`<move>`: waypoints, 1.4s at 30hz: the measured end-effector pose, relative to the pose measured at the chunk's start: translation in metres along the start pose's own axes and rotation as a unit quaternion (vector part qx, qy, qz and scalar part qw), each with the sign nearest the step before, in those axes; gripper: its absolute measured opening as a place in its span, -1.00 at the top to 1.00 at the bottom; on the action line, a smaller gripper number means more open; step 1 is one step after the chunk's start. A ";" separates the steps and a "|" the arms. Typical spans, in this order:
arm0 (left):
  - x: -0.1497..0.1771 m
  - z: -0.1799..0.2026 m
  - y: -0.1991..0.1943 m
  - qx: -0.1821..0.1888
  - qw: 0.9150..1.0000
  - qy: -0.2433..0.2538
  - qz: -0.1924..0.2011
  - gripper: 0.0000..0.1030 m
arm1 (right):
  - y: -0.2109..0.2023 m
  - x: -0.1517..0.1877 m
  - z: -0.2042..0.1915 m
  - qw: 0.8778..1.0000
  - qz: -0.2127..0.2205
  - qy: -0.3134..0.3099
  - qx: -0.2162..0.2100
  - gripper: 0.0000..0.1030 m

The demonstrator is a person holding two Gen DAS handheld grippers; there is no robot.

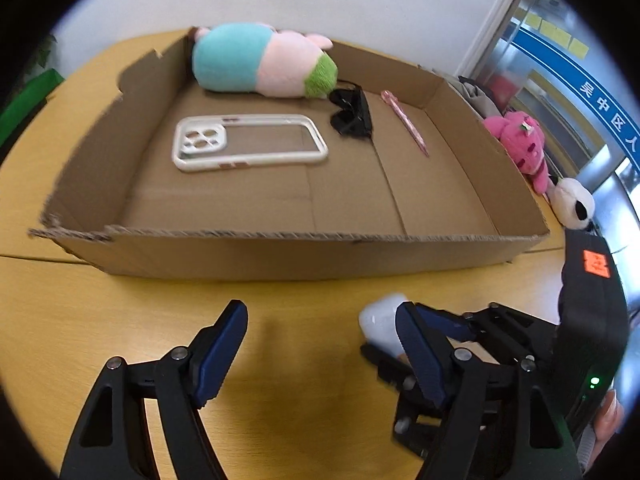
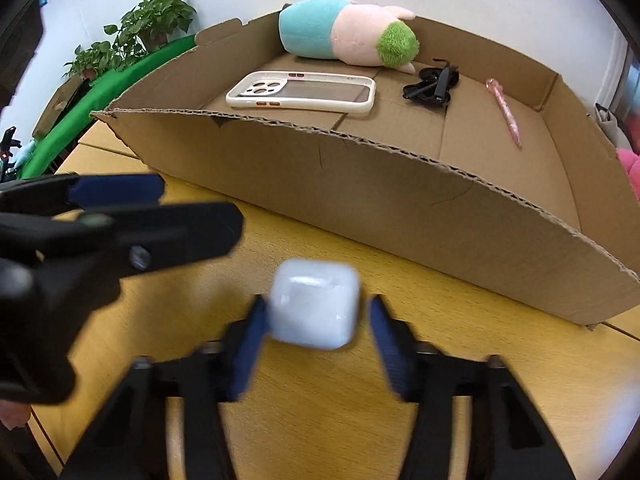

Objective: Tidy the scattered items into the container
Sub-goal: 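Close the right gripper on the white earbud case while the left gripper pinches it too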

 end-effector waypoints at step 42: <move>0.005 0.046 0.004 0.228 0.969 -0.083 -0.039 0.65 | -0.039 -0.006 0.010 0.993 0.077 0.062 -0.070 0.09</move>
Point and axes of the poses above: each gripper's, at about its wrist camera, not at the fingertips, and y roughly the way its jaws point, z to its right, x to its underside, the point moved 9 cm from there along y, roughly the way its jaws point, and after that the axes turned 6 degrees about z, right-handed, at the moved point
